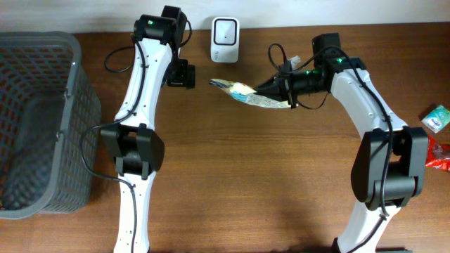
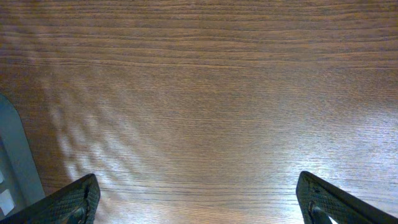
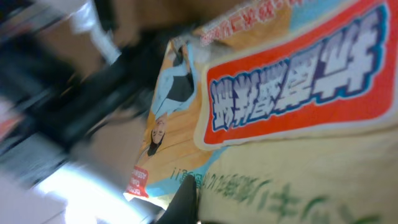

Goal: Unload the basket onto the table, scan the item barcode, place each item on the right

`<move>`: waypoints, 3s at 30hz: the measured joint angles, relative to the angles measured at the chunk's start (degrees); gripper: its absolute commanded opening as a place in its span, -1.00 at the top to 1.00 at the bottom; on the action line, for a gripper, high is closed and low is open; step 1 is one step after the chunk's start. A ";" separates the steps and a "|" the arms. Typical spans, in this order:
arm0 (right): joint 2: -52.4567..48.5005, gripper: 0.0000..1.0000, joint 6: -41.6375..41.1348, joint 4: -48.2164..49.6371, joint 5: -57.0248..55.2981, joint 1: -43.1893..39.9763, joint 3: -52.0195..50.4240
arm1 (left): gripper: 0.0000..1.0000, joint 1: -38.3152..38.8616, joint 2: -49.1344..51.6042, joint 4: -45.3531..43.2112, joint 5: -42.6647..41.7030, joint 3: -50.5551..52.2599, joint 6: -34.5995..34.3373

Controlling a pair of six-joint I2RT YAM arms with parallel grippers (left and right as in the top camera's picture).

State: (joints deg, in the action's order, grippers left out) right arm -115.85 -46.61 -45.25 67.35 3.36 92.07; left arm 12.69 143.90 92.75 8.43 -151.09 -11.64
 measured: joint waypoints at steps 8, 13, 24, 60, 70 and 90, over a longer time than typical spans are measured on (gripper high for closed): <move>0.20 -0.98 18.49 -18.69 -46.64 0.04 0.79 | -0.98 0.00 0.00 0.02 -0.02 0.00 -0.02; 0.46 -0.98 6.05 -6.69 -55.06 0.94 -1.60 | -0.98 0.00 0.00 0.04 0.00 0.00 -0.02; -8.44 0.92 -4.35 -0.26 -63.34 9.99 -1.84 | -0.98 0.00 0.00 0.00 0.00 0.00 -0.02; 1.49 0.92 28.96 1.95 -61.83 -0.55 20.11 | -0.98 0.00 0.00 0.00 0.00 0.00 0.00; 3.50 0.92 -32.13 -49.24 -112.50 -29.24 19.43 | -0.98 0.00 0.02 -0.02 0.00 0.00 -0.02; 8.74 -0.97 12.81 -29.81 -83.38 -37.77 16.79 | -0.98 0.00 0.02 0.00 0.00 0.00 -0.02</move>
State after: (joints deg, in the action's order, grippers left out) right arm -107.11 -33.80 -75.07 -16.03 -34.41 108.86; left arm 12.69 143.92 92.75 8.43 -151.09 -11.66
